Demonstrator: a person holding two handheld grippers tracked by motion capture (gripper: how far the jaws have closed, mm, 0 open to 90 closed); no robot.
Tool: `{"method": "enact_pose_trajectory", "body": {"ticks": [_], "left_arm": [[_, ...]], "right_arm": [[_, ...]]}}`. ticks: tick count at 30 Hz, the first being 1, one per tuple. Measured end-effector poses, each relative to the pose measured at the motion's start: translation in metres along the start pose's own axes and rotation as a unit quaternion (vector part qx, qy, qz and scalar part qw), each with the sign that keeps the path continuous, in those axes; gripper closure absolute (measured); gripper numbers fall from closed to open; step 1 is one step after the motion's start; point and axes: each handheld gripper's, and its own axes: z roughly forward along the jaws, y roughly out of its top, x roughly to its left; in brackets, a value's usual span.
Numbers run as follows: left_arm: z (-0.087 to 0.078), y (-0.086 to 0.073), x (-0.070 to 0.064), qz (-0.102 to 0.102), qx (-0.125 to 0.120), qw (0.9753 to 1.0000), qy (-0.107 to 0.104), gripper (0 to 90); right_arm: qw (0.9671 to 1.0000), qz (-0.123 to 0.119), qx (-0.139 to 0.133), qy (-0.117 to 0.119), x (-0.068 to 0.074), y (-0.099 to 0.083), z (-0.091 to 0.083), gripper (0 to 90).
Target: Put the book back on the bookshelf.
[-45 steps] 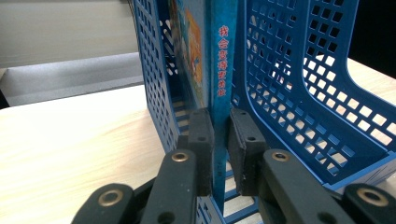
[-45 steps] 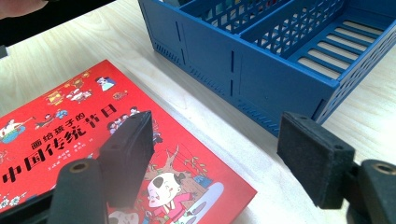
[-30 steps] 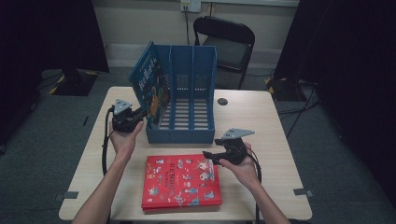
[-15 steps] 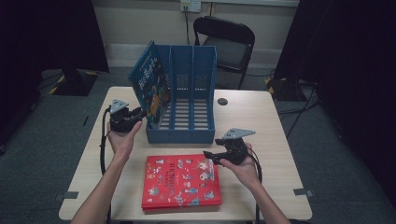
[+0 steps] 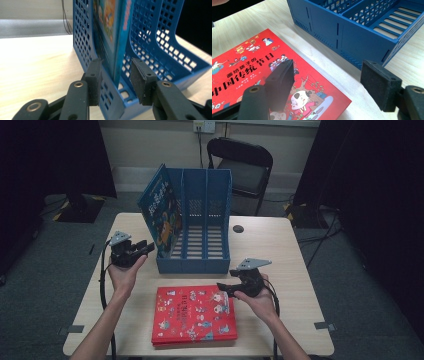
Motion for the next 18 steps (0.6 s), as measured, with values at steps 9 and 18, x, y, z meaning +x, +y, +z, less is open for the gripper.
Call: {"method": "enact_pose_trajectory", "body": {"ticks": [9,18], "left_arm": [[-0.019,-0.013,-0.007,0.019,0.02,0.9995,-0.013,67.0],[-0.035,-0.029,-0.031,0.066,0.065,0.995,-0.036,69.0]], "right_arm": [[1.0,-0.002,0.003,-0.001,0.002,0.0,-0.001,27.2],[0.9998,-0.012,0.015,-0.001,0.006,0.0,-0.001,27.2]]}}
